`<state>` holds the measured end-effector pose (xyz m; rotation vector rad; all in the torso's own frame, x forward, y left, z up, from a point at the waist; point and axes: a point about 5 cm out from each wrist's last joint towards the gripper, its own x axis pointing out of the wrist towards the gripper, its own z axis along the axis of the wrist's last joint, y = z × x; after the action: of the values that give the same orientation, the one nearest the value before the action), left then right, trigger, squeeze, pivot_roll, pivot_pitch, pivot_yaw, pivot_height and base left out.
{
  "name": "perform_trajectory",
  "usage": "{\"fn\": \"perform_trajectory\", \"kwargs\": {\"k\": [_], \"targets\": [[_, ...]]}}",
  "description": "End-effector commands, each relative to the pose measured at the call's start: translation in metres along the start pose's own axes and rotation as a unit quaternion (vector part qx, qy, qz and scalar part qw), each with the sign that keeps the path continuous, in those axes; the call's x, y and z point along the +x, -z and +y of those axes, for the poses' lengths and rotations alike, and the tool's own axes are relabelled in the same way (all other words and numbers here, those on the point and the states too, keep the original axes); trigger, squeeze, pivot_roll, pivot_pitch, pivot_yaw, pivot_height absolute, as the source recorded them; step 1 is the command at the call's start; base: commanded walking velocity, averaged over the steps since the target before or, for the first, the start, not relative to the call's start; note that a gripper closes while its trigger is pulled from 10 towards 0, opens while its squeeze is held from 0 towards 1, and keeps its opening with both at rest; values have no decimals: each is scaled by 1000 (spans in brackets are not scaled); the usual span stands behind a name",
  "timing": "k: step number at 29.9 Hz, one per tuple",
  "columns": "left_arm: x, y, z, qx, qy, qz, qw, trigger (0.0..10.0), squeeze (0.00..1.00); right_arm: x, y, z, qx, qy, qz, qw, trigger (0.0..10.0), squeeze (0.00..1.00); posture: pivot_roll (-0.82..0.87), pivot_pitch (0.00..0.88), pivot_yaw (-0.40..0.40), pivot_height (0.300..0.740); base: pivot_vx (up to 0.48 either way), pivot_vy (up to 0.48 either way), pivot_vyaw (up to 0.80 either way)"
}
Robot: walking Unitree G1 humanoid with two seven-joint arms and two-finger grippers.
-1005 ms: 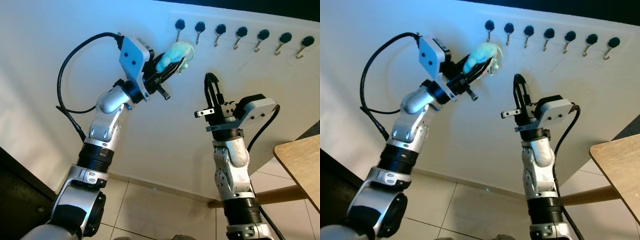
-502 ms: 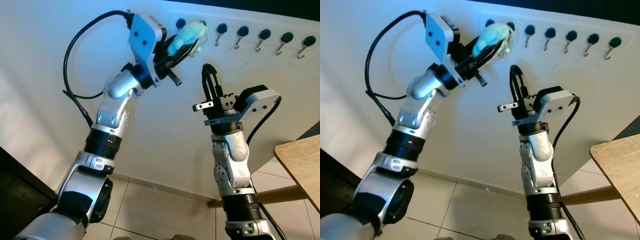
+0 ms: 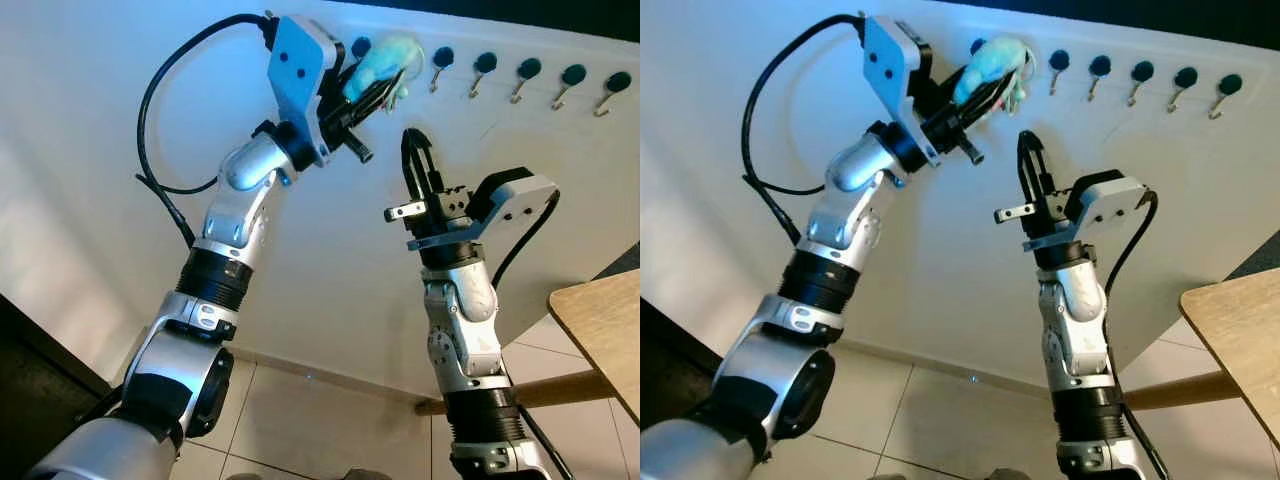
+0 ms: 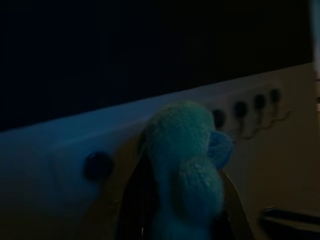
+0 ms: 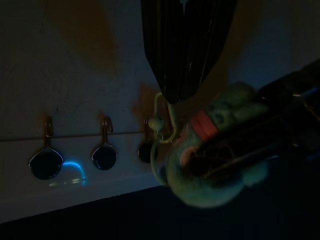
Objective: Hang keys on a hook
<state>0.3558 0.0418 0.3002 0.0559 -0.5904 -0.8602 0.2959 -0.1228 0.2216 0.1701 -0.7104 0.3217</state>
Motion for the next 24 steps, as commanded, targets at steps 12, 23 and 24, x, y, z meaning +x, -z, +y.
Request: {"fn": "perform_trajectory", "kwargs": {"k": [12,23,24], "targets": [[-9,5,20,17,-38,18,999,10000,0,-1,-3,0,5,-4,1,1000,10000,0,58,53,-43,740,0,0,0],[-19,10,30,1,-52,33,998,10000,0,0,-3,1,8,-7,2,1000,10000,0,58,56,-46,740,0,0,0],[-19,10,30,1,-52,33,998,10000,0,0,-3,1,8,-7,2,1000,10000,0,58,56,-46,740,0,0,0]]}}
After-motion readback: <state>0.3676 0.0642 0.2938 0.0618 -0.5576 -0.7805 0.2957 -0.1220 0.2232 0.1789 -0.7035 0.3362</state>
